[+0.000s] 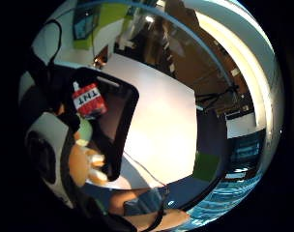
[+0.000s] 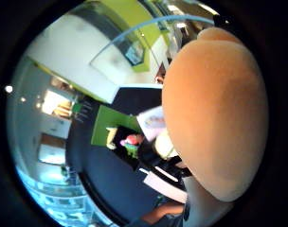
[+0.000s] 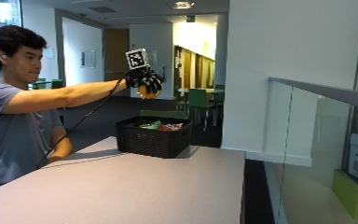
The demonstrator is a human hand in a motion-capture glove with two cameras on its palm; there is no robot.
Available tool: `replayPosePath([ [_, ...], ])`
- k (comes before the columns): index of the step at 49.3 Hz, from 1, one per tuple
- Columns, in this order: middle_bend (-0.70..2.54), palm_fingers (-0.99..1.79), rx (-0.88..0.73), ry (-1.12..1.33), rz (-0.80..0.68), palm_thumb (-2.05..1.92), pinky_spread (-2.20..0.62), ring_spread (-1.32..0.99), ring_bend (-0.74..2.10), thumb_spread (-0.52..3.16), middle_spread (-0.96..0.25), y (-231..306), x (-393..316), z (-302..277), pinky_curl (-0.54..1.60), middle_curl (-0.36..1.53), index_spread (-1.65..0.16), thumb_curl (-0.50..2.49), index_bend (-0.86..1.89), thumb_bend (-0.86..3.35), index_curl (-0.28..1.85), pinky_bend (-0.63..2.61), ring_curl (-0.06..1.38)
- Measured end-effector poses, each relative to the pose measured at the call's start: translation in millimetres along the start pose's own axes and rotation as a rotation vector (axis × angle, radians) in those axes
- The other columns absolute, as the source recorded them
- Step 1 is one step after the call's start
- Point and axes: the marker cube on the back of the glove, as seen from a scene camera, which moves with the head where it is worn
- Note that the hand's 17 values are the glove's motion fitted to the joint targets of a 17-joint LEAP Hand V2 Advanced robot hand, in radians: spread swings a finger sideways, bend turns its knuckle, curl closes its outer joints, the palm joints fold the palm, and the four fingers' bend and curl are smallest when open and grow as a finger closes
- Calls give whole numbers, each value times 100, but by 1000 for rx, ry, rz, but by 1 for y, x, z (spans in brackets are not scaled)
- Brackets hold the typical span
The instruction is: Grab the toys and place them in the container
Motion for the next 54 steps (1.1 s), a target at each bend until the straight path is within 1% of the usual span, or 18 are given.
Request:
replayPosePath([
  [3, 35, 98, -46, 3, 52, 63, -44, -44, 113, 84, -49, -1, 17, 6, 42, 71, -38, 82, 9, -2, 5, 113, 50],
  [5, 35, 97, -51, -24, 86, 60, -45, -43, 114, 89, -48, -3, -2, 9, 42, 71, -37, 80, 8, -3, 4, 113, 50],
  [6, 32, 86, -46, -41, 101, 45, -44, -41, 114, 96, -45, -4, -17, 10, 41, 70, -37, 73, 2, -11, 2, 111, 50],
  [7, 33, 84, -38, -58, 110, 43, -44, -41, 115, 99, -44, -4, -29, 10, 42, 71, -36, 71, 2, -9, 2, 112, 51],
  [8, 16, 48, -28, -71, 110, 17, -39, -36, 107, 96, -35, -5, -38, 9, 45, 67, -36, 65, 1, -24, 1, 119, 49],
  [10, 14, 36, -10, -56, 83, 3, -35, -31, 107, 96, -29, -4, -43, 8, 47, 67, -35, 60, 8, -21, 5, 122, 52],
  [14, 15, 22, 7, 105, -30, -11, -24, -22, 93, 95, -19, 0, -31, 8, 45, 64, -35, 53, 15, -14, 6, 126, 45],
  [16, 15, 13, 15, 93, -20, -13, -19, -18, 84, 95, -16, 0, -30, 4, 45, 62, -35, 49, 19, -13, 8, 127, 42],
  [18, 15, 4, 27, 41, 36, -15, -14, -14, 74, 95, -13, -2, -31, -2, 44, 60, -35, 46, 24, -13, 11, 126, 39],
  [20, 17, 2, 36, 17, 84, -15, -10, -11, 70, 95, -10, -2, -28, -7, 43, 60, -35, 44, 25, -13, 13, 125, 37],
  [22, 18, -1, 41, 6, 82, -16, -7, -8, 64, 95, -9, 0, -23, -11, 42, 59, -35, 41, 28, -12, 15, 122, 34],
  [27, 19, -2, 55, 22, -87, -16, -4, -4, 56, 95, -6, 11, -1, -19, 38, 56, -35, 36, 28, -12, 19, 117, 30],
  [28, 19, -2, 58, 28, -91, -16, -3, -3, 56, 95, -6, 12, 6, -20, 38, 56, -35, 35, 28, -12, 19, 116, 29],
  [35, 19, -1, 79, 131, 145, -15, 0, 0, 52, 95, -4, 13, 60, -27, 35, 53, -35, 29, 26, -11, 23, 111, 28],
  [42, 19, -2, 82, 163, 236, -15, 1, 1, 49, 95, -4, 31, 124, -35, 33, 52, -36, 25, 23, -11, 26, 107, 27],
  [46, 19, -1, 75, 140, 154, -15, 2, 1, 47, 95, -4, 47, 149, -37, 33, 51, -35, 23, 21, -11, 28, 106, 26],
  [50, 19, 0, 72, 226, 312, -15, 2, 1, 49, 96, -4, 56, 190, -34, 32, 49, -36, 21, 20, -11, 29, 104, 27],
  [54, 19, 1, 69, 235, 350, -14, 2, 1, 52, 96, -4, 67, 217, -31, 32, 49, -36, 20, 18, -11, 29, 102, 27],
])
